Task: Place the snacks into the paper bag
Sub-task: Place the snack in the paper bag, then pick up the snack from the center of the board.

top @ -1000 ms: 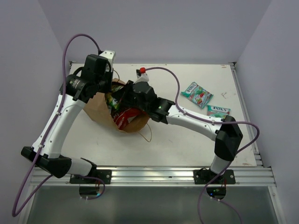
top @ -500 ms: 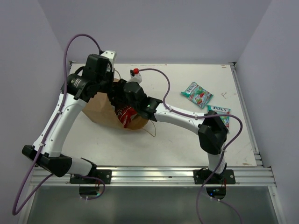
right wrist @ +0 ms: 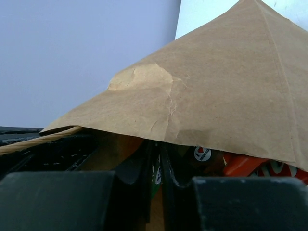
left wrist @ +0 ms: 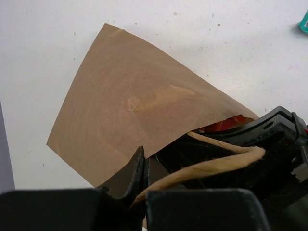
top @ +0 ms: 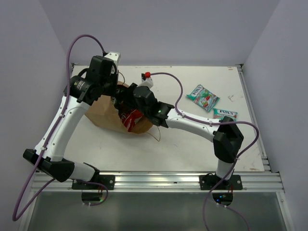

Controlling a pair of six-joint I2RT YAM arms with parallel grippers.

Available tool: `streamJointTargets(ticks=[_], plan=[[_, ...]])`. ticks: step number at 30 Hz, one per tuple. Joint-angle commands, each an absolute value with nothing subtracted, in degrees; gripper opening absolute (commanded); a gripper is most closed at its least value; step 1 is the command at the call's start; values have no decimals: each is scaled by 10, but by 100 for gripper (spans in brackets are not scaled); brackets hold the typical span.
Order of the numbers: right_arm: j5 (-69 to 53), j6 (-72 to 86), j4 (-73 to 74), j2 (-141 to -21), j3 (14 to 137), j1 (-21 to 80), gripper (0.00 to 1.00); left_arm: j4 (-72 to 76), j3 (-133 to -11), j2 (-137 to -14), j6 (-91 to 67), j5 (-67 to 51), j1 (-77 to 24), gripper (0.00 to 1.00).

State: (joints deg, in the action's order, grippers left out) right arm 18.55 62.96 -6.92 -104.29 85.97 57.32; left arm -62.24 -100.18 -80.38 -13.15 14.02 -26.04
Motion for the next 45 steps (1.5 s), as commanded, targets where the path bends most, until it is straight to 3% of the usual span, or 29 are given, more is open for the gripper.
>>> streamJointTargets(ticks=[1,9,13,17,24,29,34,45], plan=[[200,635,-69,-1058,901,570,10,-605,-1028,-794,-148,120,-263,0],[196,627,-51,-1142,996,569,11,-602,-1022,-780,-159,105,-263,0],[182,604,-29,-1153,1005,569,24,-601,-1024,-781,-163,113,-263,0],[175,551,-68,-1089,932,567,39,-604,-1022,-781,-164,141,-263,0],[184,457,-37,-950,849,562,52,-602,-1025,-780,-161,168,-262,0],[194,377,44,-890,846,561,62,-601,-1023,-785,-158,170,-261,0],[288,343,151,-811,796,541,77,-597,-1022,-787,-152,178,-261,0],[340,362,314,-708,621,331,95,-587,-1015,-788,-146,177,-261,0]])
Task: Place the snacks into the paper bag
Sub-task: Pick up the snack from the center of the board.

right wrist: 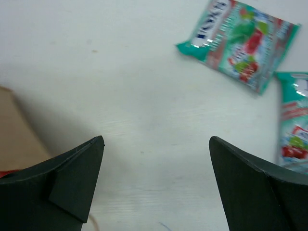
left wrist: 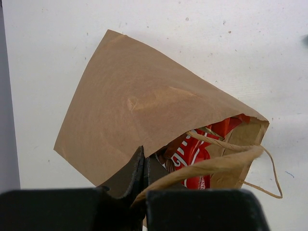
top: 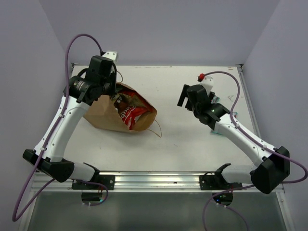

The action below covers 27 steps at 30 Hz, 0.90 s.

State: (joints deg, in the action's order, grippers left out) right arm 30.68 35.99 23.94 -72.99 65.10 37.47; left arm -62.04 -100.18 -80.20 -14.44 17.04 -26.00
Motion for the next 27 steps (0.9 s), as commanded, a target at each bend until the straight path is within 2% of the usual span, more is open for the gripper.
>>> streamJointTargets(ticks=[1,7,13,23,27], plan=[[335,369,319,-707,610,310,95,-586,-1014,-789,-145,176,-261,0],[248,398,321,-723,560,124,92,-580,-1007,-791,-143,167,-261,0],[200,429,318,-811,577,10,89,-583,-1007,-788,-144,162,-261,0],[178,409,317,-958,631,-27,82,-584,-986,-772,-151,161,-261,0],[136,365,296,-976,611,-25,79,-583,-976,-766,-155,159,-261,0]])
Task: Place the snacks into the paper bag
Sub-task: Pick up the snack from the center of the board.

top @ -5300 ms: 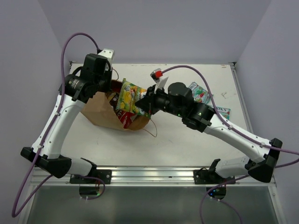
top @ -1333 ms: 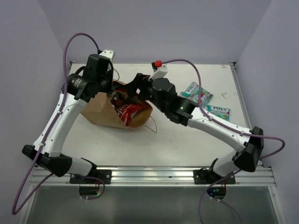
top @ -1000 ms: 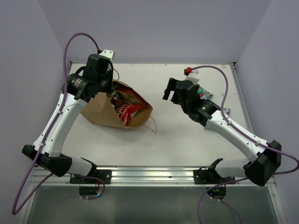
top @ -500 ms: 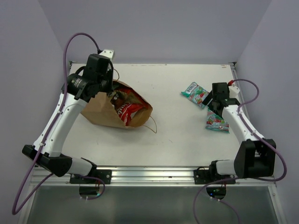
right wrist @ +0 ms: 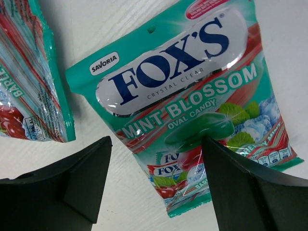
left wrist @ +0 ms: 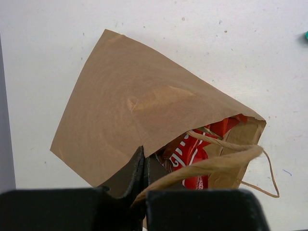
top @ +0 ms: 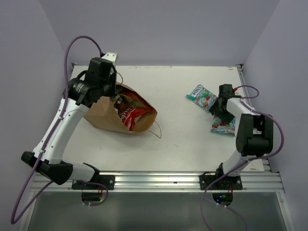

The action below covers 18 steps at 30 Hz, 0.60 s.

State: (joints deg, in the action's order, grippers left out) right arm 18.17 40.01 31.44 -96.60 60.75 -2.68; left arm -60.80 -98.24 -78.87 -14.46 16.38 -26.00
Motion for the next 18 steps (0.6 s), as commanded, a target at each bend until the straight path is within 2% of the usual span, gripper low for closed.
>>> streamJointTargets(ticks=[1,6,10,15,18], plan=[[117,352,290,-980,605,-21,78,-583,-975,-763,-156,160,-261,0],[68,255,316,-1012,616,46,76,-576,-969,-762,-156,159,-261,0],[51,190,329,-1019,621,156,76,-576,-970,-768,-151,161,-261,0],[47,131,357,-1029,635,270,77,-575,-975,-773,-147,167,-261,0],[61,97,379,-1036,655,301,77,-578,-982,-776,-144,170,-261,0]])
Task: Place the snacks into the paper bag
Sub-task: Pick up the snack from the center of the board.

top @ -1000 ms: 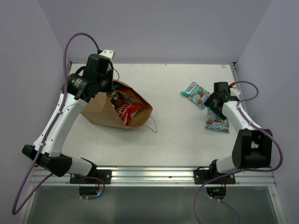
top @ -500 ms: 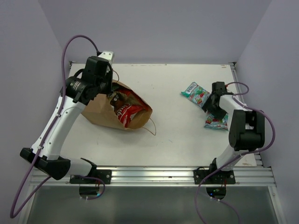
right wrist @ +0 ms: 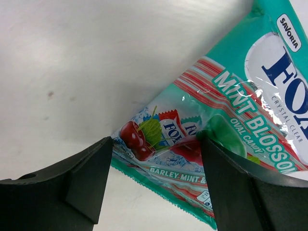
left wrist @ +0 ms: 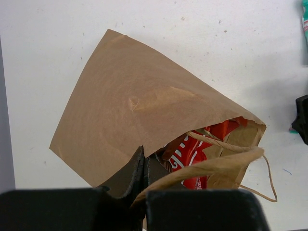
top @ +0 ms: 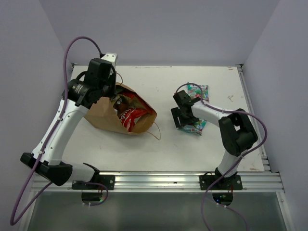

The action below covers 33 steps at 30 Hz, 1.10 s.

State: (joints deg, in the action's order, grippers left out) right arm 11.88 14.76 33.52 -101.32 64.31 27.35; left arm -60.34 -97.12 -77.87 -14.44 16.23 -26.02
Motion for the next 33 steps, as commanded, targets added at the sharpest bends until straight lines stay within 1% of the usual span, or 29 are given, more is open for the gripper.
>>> streamJointTargets(ticks=[1,5,8,11,13,14,15,17,18,20,21,23,29,32,33], plan=[[65,89,388,-1037,668,306,77,-579,-984,-778,-142,171,-261,0],[113,66,448,-1034,697,311,77,-582,-988,-779,-140,177,-261,0],[149,90,485,-1024,703,309,77,-582,-988,-780,-140,178,-261,0],[118,127,454,-980,685,308,78,-581,-991,-780,-140,178,-261,0],[109,188,432,-930,668,307,80,-580,-992,-782,-139,178,-261,0],[111,216,424,-913,650,304,80,-580,-994,-782,-139,178,-261,0],[112,278,405,-897,638,301,80,-580,-994,-781,-140,178,-261,0],[135,348,382,-833,588,299,81,-580,-993,-782,-139,178,-261,0],[140,405,347,-805,568,299,81,-579,-993,-782,-139,177,-261,0],[145,455,309,-740,506,299,80,-580,-993,-782,-139,177,-261,0],[141,491,268,-723,486,299,79,-580,-992,-782,-139,178,-261,0],[127,519,241,-694,446,298,77,-580,-991,-781,-138,177,-261,0],[99,608,167,-668,356,278,77,-581,-991,-777,-138,178,-261,0],[78,641,127,-657,303,237,77,-583,-992,-775,-138,178,-261,0],[69,649,103,-657,290,209,78,-583,-993,-775,-138,177,-261,0]])
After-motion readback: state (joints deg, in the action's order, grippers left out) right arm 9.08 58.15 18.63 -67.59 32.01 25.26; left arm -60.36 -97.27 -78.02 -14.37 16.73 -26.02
